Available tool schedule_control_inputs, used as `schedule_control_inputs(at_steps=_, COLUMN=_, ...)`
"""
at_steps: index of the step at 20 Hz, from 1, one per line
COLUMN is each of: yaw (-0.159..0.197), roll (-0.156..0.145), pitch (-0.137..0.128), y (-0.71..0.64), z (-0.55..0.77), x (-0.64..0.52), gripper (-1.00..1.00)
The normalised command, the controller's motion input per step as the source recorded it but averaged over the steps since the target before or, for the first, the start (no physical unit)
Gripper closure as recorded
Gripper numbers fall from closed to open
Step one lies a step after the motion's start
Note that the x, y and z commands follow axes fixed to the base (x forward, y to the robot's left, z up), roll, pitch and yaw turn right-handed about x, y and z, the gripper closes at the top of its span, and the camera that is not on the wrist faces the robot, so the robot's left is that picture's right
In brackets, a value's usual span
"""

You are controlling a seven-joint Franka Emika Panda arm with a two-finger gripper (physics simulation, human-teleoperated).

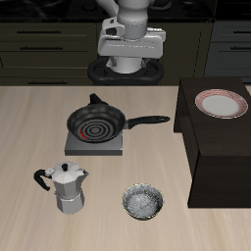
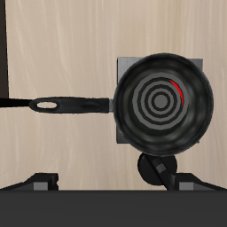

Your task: Place the frypan on the top layer of the shelf

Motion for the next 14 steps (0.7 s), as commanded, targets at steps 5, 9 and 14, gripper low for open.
schedule_control_inputs(at_steps=5, yaw=-0.104, roll=0.010, pitch=-0.005, y=0.05, z=0.04, x=0.04, gripper=-1.00)
schedule_control_inputs(at_steps=9, yaw=-0.122, roll=0.004, pitch=-0.010, y=0.08, z=0.06, x=0.07, gripper=-1.00)
schedule_control_inputs(at_steps=14, yaw=-0.084, roll=-0.014, pitch=0.003, y=0.08, z=-0.01, x=0.06, gripper=-1.00)
